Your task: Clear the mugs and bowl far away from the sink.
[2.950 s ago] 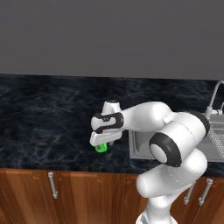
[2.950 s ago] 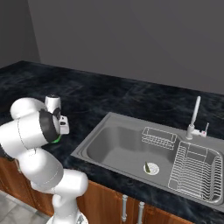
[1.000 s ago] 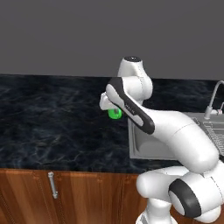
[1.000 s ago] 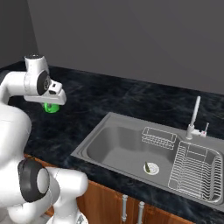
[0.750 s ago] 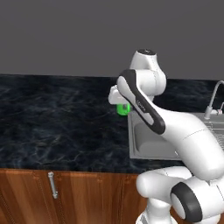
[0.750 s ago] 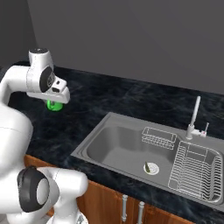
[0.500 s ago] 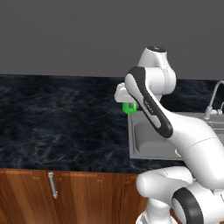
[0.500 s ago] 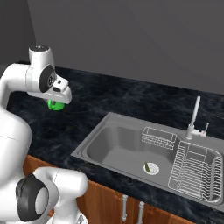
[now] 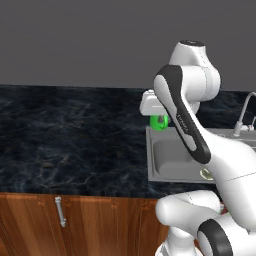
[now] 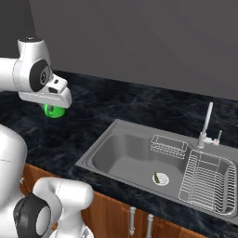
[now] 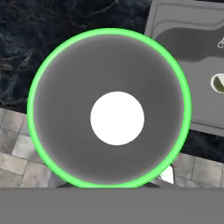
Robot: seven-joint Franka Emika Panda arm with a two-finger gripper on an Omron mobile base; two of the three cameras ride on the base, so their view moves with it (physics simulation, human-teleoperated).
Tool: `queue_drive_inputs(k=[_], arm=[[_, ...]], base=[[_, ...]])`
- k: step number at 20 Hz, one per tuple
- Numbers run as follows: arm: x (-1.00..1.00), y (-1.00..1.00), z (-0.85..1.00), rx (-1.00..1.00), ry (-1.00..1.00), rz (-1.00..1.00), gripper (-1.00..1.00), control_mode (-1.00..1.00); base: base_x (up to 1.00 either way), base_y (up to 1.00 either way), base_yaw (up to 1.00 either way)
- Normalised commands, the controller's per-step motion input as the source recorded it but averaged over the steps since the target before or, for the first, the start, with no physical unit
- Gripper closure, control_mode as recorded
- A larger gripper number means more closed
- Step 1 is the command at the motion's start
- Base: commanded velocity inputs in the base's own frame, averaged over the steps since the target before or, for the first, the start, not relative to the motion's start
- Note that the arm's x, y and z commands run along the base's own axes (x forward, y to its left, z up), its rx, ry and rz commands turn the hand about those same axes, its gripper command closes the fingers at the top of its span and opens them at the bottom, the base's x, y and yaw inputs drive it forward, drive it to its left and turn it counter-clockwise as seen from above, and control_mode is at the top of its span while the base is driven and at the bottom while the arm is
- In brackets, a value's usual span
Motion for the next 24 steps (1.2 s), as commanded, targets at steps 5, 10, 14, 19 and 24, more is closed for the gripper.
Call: queue_drive_inputs(k=[5,10,14,19,24], arm=[[-0.51,-0.32,0.02,0.0,0.16,0.11,1.0,-1.0],[-0.54,-0.16,0.0,0.0,0.07,0.13,1.0,-1.0],[-0.3,0.0,-0.21,-0.02,0.08,0.14,1.0,-1.0],[-0.01,0.0,-0.31,-0.08,0.02,0.15,1.0,-1.0],[0.0,0.0,-0.11,-0.07,0.0,0.08,1.0,1.0]], base=[[0.0,0.0,0.0],[0.0,0.0,0.0],[0.0,0.0,0.0],[0.0,0.0,0.0],[-0.08,0.0,0.02]])
